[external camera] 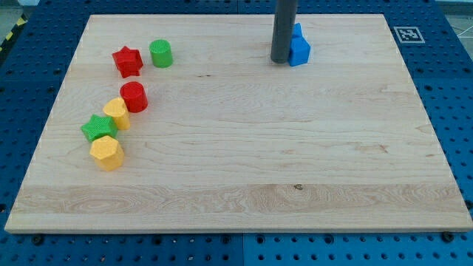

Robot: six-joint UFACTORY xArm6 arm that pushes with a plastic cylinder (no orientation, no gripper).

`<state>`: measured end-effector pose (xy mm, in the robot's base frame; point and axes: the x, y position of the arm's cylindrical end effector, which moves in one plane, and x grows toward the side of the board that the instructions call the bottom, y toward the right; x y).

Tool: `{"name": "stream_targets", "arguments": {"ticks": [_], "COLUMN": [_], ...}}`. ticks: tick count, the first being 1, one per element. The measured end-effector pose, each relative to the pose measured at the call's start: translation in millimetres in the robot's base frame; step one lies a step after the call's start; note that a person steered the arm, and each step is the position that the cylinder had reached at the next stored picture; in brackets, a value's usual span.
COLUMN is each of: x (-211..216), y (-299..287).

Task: Move yellow hexagon slightly left and up a bit

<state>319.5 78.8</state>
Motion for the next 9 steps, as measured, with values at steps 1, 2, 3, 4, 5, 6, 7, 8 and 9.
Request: {"name": "stream_targets", "arguments": {"ticks": [1,2,3,4,5,6,7,8,9], "x": [0.0,20.0,61.7,100.0,102.6,125.6,176.6,204.0,212.9], "y": [-3.6,-48.5,-62.6,-64.7,-64.7,-64.7,-71.7,-98.1,-153.2]}}
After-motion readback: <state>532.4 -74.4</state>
